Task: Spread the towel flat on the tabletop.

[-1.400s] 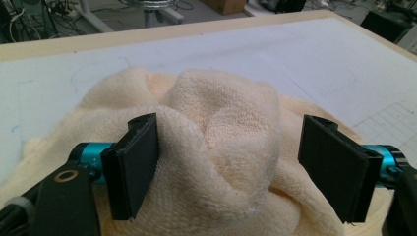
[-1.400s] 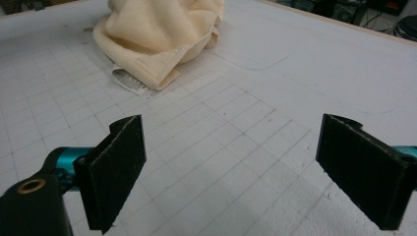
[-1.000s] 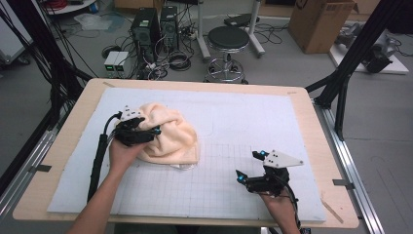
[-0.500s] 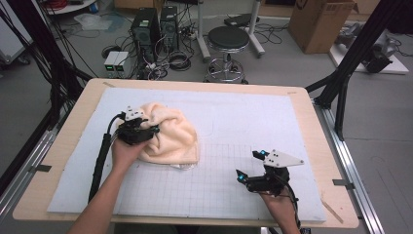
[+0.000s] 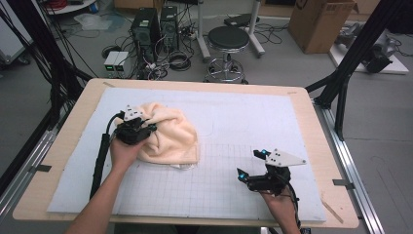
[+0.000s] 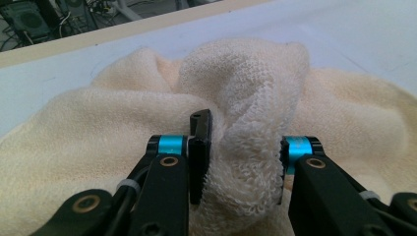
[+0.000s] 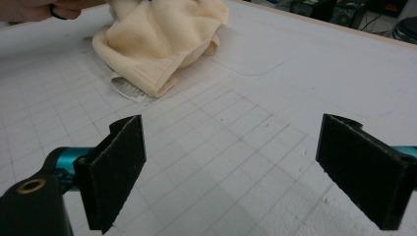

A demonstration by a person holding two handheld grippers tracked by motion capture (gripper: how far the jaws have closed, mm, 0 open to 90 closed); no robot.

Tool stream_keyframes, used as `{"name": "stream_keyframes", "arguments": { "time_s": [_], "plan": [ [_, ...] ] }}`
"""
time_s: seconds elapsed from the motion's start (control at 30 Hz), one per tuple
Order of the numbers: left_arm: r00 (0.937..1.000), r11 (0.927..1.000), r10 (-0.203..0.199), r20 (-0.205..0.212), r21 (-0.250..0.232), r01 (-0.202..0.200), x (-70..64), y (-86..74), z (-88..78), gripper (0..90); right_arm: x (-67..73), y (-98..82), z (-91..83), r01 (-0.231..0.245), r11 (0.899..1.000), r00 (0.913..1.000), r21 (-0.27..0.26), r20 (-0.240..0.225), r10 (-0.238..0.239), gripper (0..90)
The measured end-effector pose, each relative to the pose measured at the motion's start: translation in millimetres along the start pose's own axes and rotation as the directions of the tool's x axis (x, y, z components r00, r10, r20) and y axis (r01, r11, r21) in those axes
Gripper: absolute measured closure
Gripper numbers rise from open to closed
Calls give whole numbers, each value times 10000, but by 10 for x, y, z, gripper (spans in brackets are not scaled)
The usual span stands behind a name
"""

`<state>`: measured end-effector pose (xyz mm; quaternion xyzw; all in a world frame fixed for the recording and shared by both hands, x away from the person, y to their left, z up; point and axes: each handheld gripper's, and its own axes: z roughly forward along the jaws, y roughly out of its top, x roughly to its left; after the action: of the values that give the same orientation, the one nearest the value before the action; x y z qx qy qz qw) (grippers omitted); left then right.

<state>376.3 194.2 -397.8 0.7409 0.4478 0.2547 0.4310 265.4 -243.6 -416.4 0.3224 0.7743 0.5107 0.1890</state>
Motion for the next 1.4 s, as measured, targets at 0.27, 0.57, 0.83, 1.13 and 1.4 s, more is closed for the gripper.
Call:
{"name": "stream_keyframes", "arguments": {
  "time_s": [0.27,0.57,0.83,1.13,1.4],
  "plan": [
    [9976,9980,-169,675,-597,210,-112,143,-144,732,-15,2,-15,-75,9999,9999,-113,71,76,110],
    [9835,9928,371,1770,-1189,-161,-460,428,-279,733,-22,6,-42,-191,9996,9997,-226,115,194,110],
    [9485,9855,951,3022,-1628,-469,-921,795,-368,734,-36,15,-66,-82,9992,9999,-397,116,87,109],
    [9162,9932,722,3943,-1127,-298,-1235,831,-72,731,-38,21,-88,-13,9990,9999,-444,106,18,110],
    [9443,9972,732,3207,-108,-736,-1169,579,377,709,-34,13,-2,322,9995,9995,69,-77,-322,110]
  ]
}}
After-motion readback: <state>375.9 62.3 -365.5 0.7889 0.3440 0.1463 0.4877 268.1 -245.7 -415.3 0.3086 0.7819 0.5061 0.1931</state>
